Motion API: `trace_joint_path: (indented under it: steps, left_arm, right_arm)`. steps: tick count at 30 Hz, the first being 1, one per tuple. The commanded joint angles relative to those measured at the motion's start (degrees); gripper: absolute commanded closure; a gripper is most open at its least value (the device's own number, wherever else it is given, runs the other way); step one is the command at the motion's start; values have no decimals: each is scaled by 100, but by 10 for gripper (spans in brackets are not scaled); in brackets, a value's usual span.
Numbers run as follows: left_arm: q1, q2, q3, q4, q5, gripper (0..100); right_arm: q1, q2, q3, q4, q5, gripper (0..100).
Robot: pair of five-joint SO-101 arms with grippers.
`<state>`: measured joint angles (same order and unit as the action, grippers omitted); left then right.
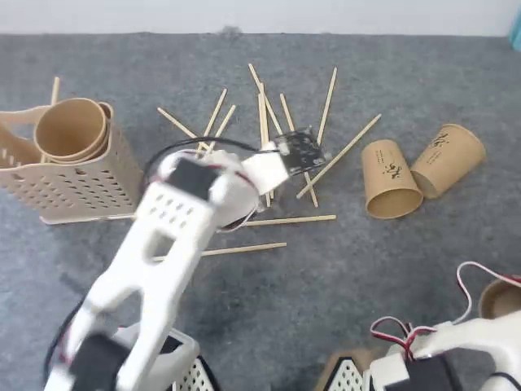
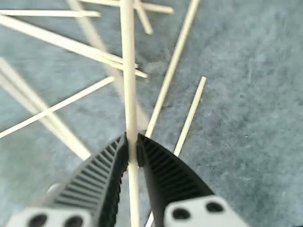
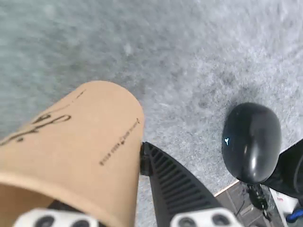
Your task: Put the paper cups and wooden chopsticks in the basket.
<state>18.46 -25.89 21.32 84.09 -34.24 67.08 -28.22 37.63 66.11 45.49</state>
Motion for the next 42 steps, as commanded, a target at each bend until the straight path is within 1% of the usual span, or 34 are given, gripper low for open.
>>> trace_joint_path:
  steps: [1,4,6,8,10,14,19,24,28,31,35,38,42]
  left_arm:
    - [-343,-1468,-242,220,176,987]
    - [-914,-2338,-242,158,176,987]
    - [-1407,-2875,-242,-62,202,987]
    - [-2040,-3332,-242,-334,466,987]
    - [-2716,-3684,-215,-747,897,987]
    - [-4053,-3930,-215,-1556,1714,987]
    - [-5380,-3736,-22,-2558,2884,987]
    - [-6356,-3543,470,-3886,3974,987]
    - [-6813,-3429,919,-4914,4747,987]
    - [-6910,-3262,1262,-5688,5143,987]
    - [-6910,-2804,1587,-6716,5398,987]
    - [-6884,-2251,1622,-7191,5398,987]
    - [-6848,-1407,1613,-7912,5398,987]
  right_arm:
    - [-629,-233,-967,1200,-185,990]
    - [-1253,-233,-1512,2079,-334,990]
    - [-1710,-233,-1916,2668,-484,990]
    - [-2185,-233,-2453,3257,-677,990]
    - [-2624,-233,-3095,3714,-914,990]
    - [-3327,-251,-4114,3714,-1644,991]
    - [-5130,-251,-4677,3697,-2084,991]
    - [-6809,-224,-5600,3679,-2760,991]
    - [-8286,-224,-6365,3495,-2831,991]
    - [-9112,-163,-6637,3081,-2822,991]
    - [-9851,382,-6980,2756,-2848,991]
    - [-10396,1121,-7323,2712,-2804,991]
    - [-10853,2158,-7965,2176,-2804,991]
